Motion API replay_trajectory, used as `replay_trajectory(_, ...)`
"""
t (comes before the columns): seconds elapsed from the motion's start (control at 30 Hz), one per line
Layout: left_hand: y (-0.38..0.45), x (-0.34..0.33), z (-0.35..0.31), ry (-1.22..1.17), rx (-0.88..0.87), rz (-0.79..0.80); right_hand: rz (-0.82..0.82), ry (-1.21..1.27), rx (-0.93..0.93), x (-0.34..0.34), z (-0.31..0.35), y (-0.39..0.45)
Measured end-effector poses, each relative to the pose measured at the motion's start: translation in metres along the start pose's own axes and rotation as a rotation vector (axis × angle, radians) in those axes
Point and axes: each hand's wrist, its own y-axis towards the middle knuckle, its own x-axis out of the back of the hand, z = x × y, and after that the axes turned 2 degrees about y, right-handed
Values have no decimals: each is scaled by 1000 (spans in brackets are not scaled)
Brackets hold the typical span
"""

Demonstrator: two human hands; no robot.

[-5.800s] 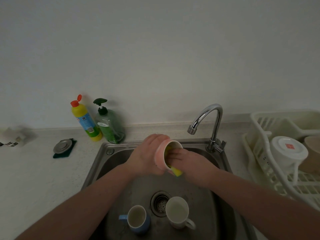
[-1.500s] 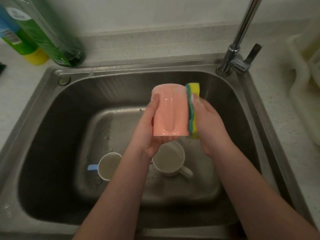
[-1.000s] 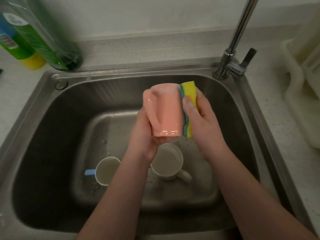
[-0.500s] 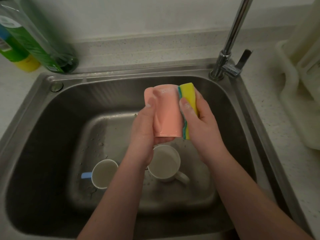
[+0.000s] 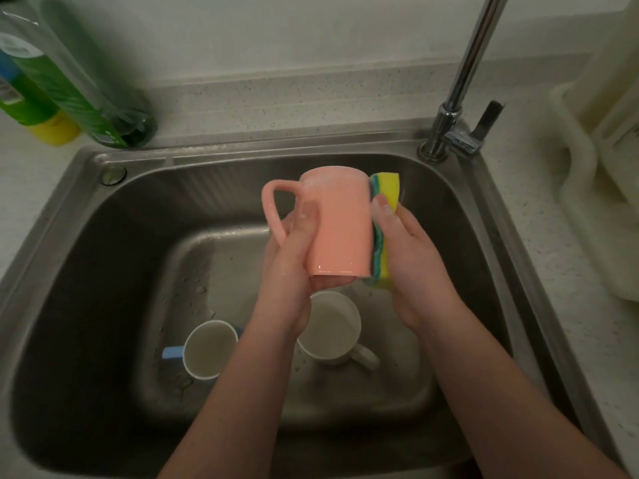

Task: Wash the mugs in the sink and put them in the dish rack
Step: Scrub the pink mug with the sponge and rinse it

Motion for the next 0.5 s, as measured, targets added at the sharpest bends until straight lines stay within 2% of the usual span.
replay_trajectory(0.07,0,-1,0,-28,4,16,22,48,-99,1,-1,3)
replay_trajectory(0.13,0,-1,-1,-37,15,19,17,32,-100,1,-2,5)
replay_trajectory(0.2,0,-1,-3,-39,46,11,-1,-17,26,-1,-1,2)
replay_trajectory(0.3,1,0,-5,-35,88,6,7,-184,314,-3,0,-5)
replay_trajectory(0.37,2,0,-4,-33,95,10,11,-286,389,-2,-3,-5)
replay_trajectory(0.43,2,1,-3,-31,93,5,-7,-265,361,-3,-2,-5)
replay_trajectory(0.5,1,1,-2,-10,91,10,-25,-138,233,-2,0,-4)
